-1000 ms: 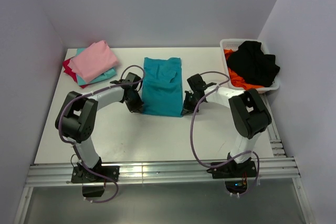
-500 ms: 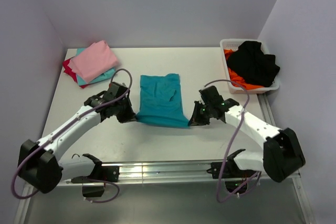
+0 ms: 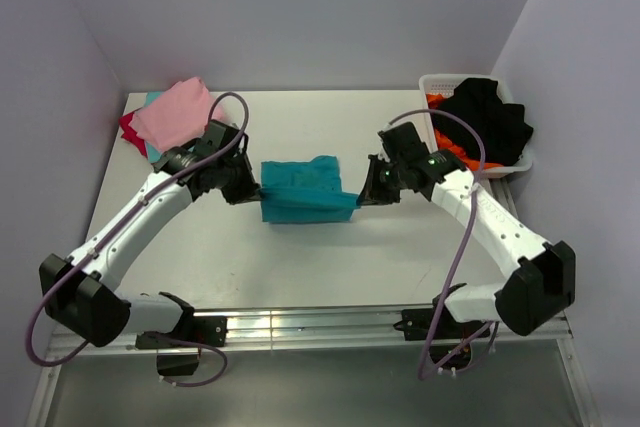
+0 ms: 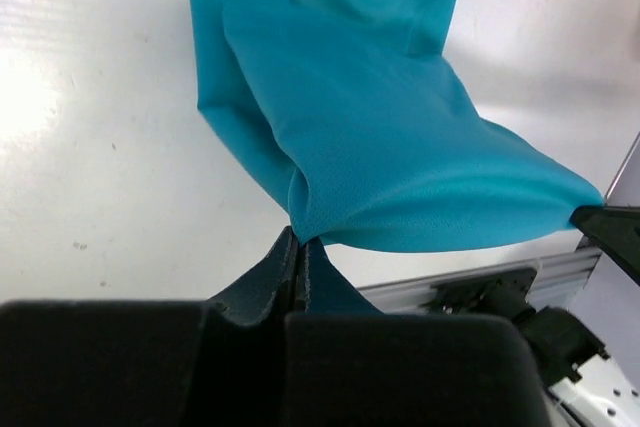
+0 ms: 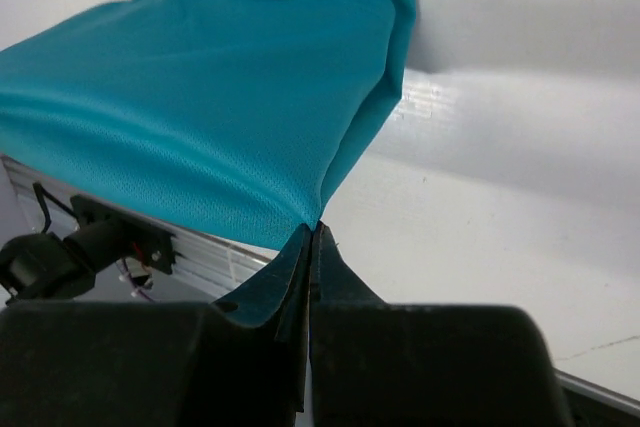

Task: Fold and stack the t-shirts
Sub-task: Neatly place the folded tshirt to the corner

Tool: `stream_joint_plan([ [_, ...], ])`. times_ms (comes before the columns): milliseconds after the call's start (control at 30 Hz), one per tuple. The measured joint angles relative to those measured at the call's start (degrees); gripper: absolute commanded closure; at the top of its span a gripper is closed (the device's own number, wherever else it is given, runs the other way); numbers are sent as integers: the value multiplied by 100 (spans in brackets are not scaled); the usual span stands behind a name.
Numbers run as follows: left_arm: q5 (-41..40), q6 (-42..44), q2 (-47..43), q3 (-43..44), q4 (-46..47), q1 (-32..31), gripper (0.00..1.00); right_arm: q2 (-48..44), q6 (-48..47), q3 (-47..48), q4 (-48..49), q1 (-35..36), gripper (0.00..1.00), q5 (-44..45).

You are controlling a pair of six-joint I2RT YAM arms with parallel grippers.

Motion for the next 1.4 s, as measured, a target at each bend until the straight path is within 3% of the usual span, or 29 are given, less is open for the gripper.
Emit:
stream_joint_plan([
  [200,-61,184,551,439,9,153,100,850,-251,890,-313,-24,100,232],
  [333,57,363,1187,896,66,555,100,1818,-437,1987,-516,-109,100,343],
  [400,61,494,1766,1399,39,813,90,2549,-522,2800,-562,-188,100,385],
  [433,55,573,2166,1740,76,933,76,2929,-564,3237,-575,-216,91,422],
  [467,52,656,2516,2083,57,1032,37,3379,-573,3744,-623,-264,76,461],
  [500,50,776,2959,2500,101,1130,7,3847,-573,4271,-658,-304,23,503],
  [533,20,857,3512,3023,199,1237,1,4439,-560,5023,-872,-354,11,616],
  [567,-17,901,3980,3480,219,1316,0,4996,-588,5659,-876,-413,7,654],
  [633,-42,984,4922,4352,302,1475,1,5930,-586,6712,-1064,-516,6,748],
  [700,31,960,5274,4339,542,1641,1,6465,-533,7097,-1156,-621,6,807],
  [800,66,938,5248,3832,422,1891,0,6269,-494,6199,-1121,-745,6,789],
  [900,35,977,4868,3237,501,2074,1,5414,-468,4516,-833,-870,6,745],
  [1067,262,1099,3215,1246,1222,2061,0,3987,-431,2490,-374,-981,6,651],
  [1200,769,1097,2186,-170,2190,2000,1,3259,-354,1403,52,-981,7,535],
  [1400,1316,1036,2457,-1067,3373,1980,1,3106,-304,656,291,-981,7,468],
])
